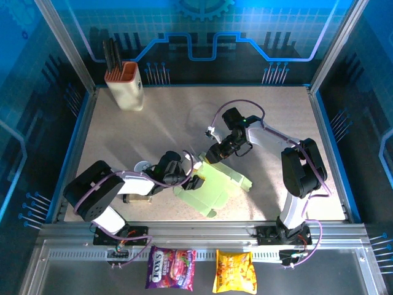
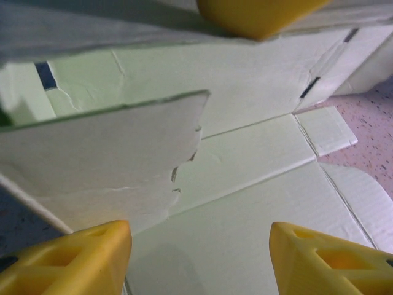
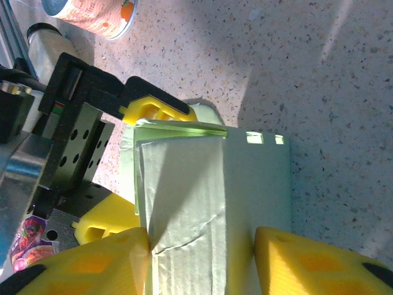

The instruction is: Fold the paper box

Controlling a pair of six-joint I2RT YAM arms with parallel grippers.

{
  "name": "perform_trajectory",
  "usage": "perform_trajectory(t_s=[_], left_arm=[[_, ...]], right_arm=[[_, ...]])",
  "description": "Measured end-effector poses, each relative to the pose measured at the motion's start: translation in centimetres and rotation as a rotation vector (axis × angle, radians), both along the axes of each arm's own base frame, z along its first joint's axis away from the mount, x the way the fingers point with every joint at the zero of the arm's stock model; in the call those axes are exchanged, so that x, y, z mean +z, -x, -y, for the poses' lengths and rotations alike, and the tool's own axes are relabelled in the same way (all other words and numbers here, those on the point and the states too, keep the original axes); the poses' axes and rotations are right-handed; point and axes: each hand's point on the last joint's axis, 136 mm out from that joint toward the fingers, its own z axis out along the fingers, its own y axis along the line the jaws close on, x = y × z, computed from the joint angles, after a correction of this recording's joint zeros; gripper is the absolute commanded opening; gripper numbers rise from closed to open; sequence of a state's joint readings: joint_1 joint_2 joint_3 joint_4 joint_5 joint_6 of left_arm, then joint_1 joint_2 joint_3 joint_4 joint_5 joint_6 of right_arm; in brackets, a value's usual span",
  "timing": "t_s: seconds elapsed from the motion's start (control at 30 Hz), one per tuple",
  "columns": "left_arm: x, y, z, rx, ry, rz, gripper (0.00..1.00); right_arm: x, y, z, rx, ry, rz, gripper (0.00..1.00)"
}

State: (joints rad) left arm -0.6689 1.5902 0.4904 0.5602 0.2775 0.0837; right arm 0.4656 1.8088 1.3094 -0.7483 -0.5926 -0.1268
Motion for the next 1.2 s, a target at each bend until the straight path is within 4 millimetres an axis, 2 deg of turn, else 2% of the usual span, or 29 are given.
perform_trajectory(t_s=[0.2, 0.73, 1.2], left_arm=[[-0.1, -0.5, 0.4, 0.004, 0.007, -0.001, 0.56], [0.6, -1.7, 1.3, 0.049, 0.091, -0.003, 0.31], [1.2, -2.3, 1.8, 0.071, 0.147, 0.002, 0.30]], right_arm=[[0.0, 0.0, 0.0, 0.001, -0.003, -0.001, 0.50], [-0.1, 0.1, -0.1, 0.004, 0.008, 0.003, 0.48], [-0.5, 0.4, -0.4, 0.014, 0.038, 0.016, 0.42]])
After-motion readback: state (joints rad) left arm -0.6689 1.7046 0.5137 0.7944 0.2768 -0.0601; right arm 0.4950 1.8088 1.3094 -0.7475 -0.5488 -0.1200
